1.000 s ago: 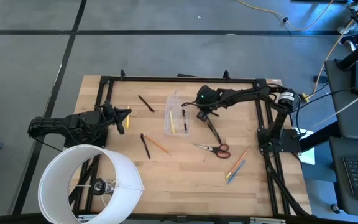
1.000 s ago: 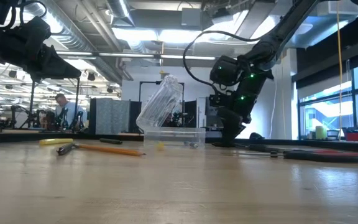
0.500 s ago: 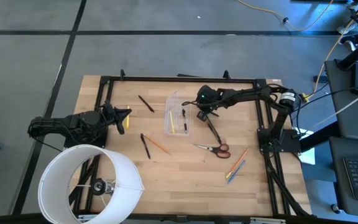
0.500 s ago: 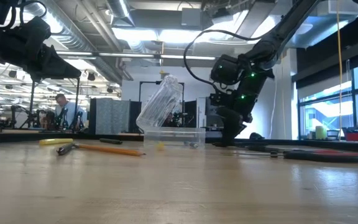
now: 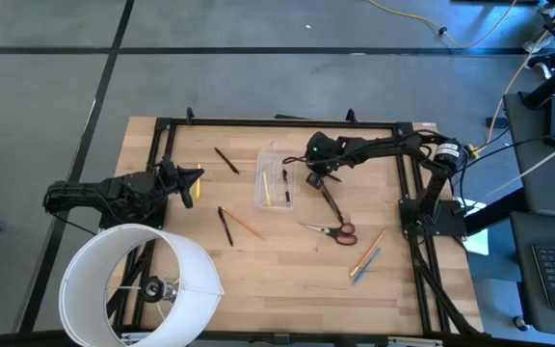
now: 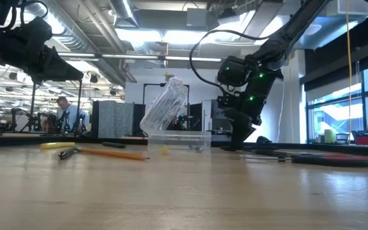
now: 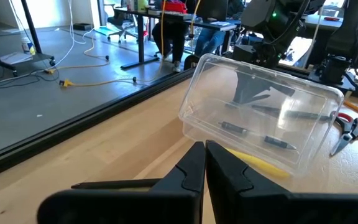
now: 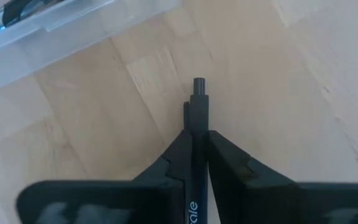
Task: Pick & place school supplies into a supply box
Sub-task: Put the top right black pen into the transparent supply box
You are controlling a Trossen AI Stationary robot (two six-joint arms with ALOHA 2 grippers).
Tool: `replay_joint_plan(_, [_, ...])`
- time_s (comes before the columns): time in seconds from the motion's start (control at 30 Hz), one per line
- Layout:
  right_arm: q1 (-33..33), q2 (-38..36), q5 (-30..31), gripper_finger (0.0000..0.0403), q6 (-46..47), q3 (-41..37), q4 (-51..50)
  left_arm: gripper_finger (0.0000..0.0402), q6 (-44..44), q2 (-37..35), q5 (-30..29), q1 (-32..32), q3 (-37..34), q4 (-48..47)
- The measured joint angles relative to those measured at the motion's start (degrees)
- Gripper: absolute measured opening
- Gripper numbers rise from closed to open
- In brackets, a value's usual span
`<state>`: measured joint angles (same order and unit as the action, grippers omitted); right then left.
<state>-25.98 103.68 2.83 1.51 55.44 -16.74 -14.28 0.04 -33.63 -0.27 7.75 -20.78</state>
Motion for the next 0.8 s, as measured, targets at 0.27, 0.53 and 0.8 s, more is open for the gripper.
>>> replay_joint_plan(0.27, [0.02, -0.06, -4.55, 0.0073, 1.10, -0.40, -1.05, 0.0007, -0.02, 0.01, 0.00, 0.02, 0.00, 0.00])
replay_joint_plan(0.53, [0.04, 0.10, -4.60, 0.0116, -6.93, -0.48, -1.37, 0.0006, -0.02, 0.02, 0.02, 0.02, 0.00, 0.00])
replay_joint_plan(0.8, [0.00, 1.89, -3.58, 0.0111, -10.54, -0.11, -3.99, 0.0007, -0.07, 0.01, 0.07, 0.01, 0.00, 0.00])
